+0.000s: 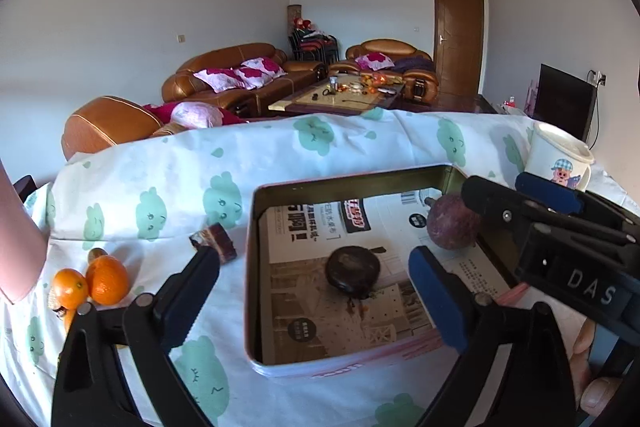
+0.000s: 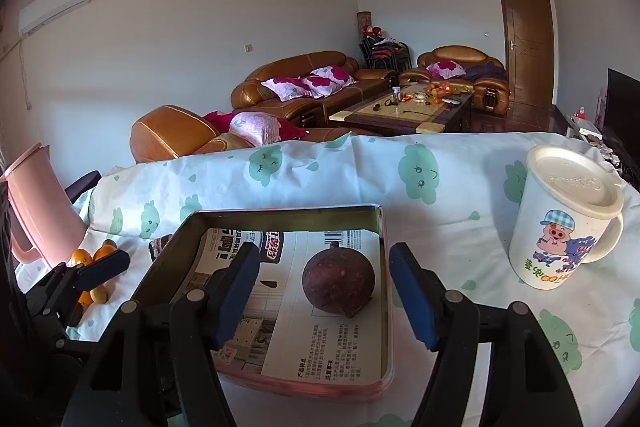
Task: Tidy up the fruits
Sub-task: 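Carry both fruits into the pink tin and open both tools to release them, then move both open tools back toward the remaining fruits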
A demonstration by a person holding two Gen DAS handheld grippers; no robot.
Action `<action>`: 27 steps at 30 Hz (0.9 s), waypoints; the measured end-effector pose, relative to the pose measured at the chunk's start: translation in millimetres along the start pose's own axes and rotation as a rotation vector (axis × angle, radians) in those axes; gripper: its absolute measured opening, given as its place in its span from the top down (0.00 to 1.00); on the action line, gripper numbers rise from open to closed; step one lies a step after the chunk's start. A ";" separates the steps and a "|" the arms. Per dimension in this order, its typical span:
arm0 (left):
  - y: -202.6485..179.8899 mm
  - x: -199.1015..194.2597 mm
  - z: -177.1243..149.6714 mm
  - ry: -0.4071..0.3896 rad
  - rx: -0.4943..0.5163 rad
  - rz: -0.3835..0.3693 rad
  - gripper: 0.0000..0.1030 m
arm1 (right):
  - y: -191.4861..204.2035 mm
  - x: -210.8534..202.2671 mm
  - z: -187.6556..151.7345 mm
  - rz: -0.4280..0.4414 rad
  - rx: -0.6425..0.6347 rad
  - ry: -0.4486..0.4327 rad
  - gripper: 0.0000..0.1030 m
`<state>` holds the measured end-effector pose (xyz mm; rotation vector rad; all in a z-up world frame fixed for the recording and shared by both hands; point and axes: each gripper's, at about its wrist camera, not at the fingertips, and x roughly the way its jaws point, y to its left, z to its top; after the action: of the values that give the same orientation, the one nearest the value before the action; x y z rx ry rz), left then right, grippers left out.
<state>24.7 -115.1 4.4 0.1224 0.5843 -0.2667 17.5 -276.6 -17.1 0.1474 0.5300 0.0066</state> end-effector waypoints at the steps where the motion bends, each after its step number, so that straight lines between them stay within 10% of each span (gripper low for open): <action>1: 2.0 -1.3 0.3 -0.003 0.001 0.007 0.05 | -0.6 -0.8 0.5 -0.002 0.001 -0.008 0.33; 27: 109.9 -29.0 -48.2 0.101 -0.113 0.132 0.05 | 27.3 -11.2 -15.2 -0.110 -0.126 -0.082 0.33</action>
<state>7.1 5.5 -15.1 0.0647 0.6870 -0.0998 1.0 -248.0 -20.6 -0.0044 0.4534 -0.0730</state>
